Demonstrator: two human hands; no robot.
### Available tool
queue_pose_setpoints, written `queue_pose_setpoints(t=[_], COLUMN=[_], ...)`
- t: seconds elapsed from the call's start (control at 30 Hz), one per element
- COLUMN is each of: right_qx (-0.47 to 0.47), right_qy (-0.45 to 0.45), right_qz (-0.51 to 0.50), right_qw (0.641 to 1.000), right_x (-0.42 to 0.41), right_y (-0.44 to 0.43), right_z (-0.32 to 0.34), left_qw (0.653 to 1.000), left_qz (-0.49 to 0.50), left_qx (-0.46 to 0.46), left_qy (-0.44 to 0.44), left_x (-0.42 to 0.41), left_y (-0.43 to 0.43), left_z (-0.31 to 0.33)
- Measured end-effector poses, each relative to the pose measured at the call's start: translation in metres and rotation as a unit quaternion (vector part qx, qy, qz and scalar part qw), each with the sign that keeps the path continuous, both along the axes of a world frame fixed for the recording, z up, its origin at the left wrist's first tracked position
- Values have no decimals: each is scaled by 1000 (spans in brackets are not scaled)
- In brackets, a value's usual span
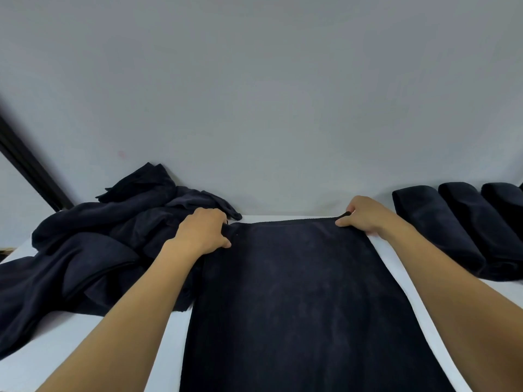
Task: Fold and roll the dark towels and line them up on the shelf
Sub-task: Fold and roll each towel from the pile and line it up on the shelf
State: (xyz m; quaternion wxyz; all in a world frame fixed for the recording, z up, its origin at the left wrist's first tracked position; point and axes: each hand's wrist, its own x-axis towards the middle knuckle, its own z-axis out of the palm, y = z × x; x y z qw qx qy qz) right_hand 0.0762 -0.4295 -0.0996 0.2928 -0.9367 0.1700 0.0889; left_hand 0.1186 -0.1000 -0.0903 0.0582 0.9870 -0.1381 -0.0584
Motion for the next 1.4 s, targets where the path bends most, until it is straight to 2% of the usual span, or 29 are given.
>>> queue_pose_setpoints(t=[0.17,0.33,0.5,0.6,0.7,0.8,0.93,1.07,1.17,1.23,1.3,1.4], right_qx=[116,127,132,110,65,-3,-87,-108,-100,-89,-75,-24], right_qy=[2,-33,-81,-104,-119,-86,-34,-25,-30,-38,-51,-69], right_qz=[-36,-29,-15,-20,-40,-50,-47,-53,-54,-54,-55,-57], right_qw=[993,991,988,988,990,995,995,992,993,994,994,996], right_x=[-2,-7,-21,-31,-38,-41,-45,-48,-50,-50,-50,-50], right_y=[0,-2,-5,-10,-20,-23,-19,-17,-19,-21,-24,-30], right_z=[-1,8,28,39,49,53,50,47,46,46,45,45], left_qw=[997,991,994,995,994,988,984,982,968,957,922,847], left_qz=[-52,-118,-94,-86,-72,-64,-61,-48,-41,-45,-29,5], left_qx=[-2,21,26,9,-83,-136,-150,-143,-168,-220,-317,-439], left_qy=[-48,-61,-51,-44,4,42,71,116,180,186,221,298], left_x=[-1,0,2,6,11,13,14,19,17,13,8,6], left_y=[2,-2,-11,-11,-9,-17,-33,-41,-44,-46,-46,-41], left_z=[-2,-7,-6,-1,3,4,-6,-8,-5,-2,4,12])
